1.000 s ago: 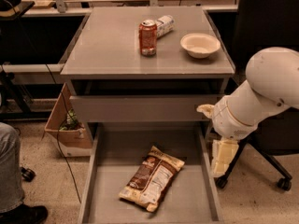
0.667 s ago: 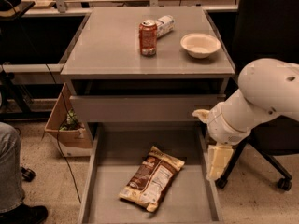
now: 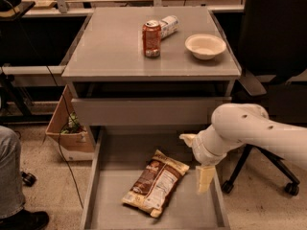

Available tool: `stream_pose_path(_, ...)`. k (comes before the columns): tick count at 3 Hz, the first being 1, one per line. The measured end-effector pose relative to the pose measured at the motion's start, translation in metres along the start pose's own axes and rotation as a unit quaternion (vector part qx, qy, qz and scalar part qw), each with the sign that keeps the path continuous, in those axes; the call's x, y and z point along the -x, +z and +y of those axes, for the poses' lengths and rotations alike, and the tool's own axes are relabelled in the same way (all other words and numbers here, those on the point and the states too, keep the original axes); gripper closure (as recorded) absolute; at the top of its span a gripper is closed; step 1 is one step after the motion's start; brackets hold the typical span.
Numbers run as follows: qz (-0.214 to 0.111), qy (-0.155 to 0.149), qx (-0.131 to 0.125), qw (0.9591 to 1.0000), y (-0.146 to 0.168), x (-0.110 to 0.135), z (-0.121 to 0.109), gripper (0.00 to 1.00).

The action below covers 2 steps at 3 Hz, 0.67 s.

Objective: Pick brown chip bag from middle drawer and place on counter

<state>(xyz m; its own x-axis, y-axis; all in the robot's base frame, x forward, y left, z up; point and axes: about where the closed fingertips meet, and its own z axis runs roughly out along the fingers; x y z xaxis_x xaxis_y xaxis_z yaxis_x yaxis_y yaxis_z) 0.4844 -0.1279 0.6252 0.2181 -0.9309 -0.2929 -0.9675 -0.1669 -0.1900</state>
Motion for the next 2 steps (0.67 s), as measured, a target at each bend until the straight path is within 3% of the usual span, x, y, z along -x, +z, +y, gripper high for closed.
stream_pose_path(1,-0.03,-0.06,-0.002,0.9978,0.088,-0.016,-0.007,0.0)
stream_pose_path(2,-0.054,-0.087,0.0,0.9947,0.141,-0.021,-0.009,0.0)
